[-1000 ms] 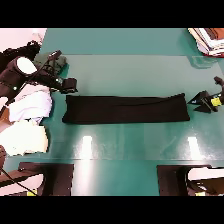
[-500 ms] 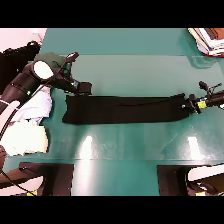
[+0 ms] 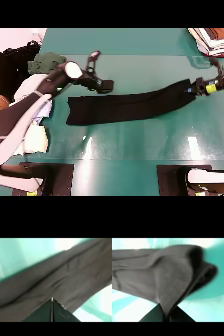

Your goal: Fold the shirts.

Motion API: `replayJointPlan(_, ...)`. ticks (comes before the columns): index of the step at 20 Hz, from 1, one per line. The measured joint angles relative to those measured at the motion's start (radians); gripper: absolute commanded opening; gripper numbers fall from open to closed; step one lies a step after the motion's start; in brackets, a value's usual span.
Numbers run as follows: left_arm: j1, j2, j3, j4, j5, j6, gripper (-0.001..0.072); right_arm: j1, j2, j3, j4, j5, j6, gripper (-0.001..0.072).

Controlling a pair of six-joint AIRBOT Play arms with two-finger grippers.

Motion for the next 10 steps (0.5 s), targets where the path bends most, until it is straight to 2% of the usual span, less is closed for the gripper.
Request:
replayJointPlan(5, -0.103, -0.198, 0.132, -0.025, -0.014, 0.000, 0.0025, 0.156, 0.058, 0.142, 0.161, 0.010, 0.058, 0.0013)
replayJointPlan(10, -0.143, -0.271, 0.169, -0.039, 0.006, 0.003, 0.0025, 0.314, 0.069, 0.194, 0.240, -0.030, 0.079, 0.0013)
